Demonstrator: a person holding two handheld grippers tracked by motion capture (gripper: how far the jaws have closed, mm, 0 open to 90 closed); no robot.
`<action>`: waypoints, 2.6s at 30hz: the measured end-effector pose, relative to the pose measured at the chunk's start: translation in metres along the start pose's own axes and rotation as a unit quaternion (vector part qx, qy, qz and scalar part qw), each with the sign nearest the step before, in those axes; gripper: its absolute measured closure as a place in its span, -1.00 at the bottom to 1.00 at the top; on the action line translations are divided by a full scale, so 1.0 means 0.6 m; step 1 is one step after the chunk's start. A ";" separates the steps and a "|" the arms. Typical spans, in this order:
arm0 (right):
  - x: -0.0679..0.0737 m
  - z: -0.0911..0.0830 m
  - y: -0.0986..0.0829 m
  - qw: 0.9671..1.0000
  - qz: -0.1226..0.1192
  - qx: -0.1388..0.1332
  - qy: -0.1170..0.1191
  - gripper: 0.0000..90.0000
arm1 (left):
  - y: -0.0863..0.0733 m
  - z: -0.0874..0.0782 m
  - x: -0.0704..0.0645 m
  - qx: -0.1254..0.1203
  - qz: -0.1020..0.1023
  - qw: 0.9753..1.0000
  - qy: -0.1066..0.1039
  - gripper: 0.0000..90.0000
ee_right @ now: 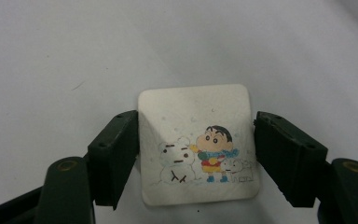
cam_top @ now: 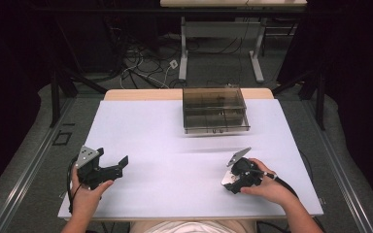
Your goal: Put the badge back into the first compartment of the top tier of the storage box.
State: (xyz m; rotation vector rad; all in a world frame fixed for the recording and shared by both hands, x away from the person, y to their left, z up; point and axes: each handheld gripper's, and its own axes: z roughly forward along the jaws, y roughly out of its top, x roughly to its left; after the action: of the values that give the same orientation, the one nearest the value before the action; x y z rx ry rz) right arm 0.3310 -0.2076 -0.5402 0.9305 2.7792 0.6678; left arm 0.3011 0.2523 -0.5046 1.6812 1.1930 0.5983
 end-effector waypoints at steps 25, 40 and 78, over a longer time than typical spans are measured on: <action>-0.002 0.001 0.000 1.000 0.008 -0.003 0.002 -0.29 | 0.000 -0.001 0.000 0.000 0.002 1.000 0.001 -0.97; 0.000 0.000 0.000 1.000 0.011 0.001 -0.004 -0.29 | 0.000 0.001 -0.001 0.001 0.001 1.000 -0.001 -0.97; -0.010 -0.012 0.002 0.990 0.124 -0.041 -0.050 -0.27 | 0.000 0.000 0.001 0.001 0.000 1.000 -0.001 -0.97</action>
State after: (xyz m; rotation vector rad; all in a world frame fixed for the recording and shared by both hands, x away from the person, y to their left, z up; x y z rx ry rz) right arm 0.3348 -0.2129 -0.5331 1.2671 2.5523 0.7410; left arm 0.3013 0.2525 -0.5049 1.6844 1.1914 0.5948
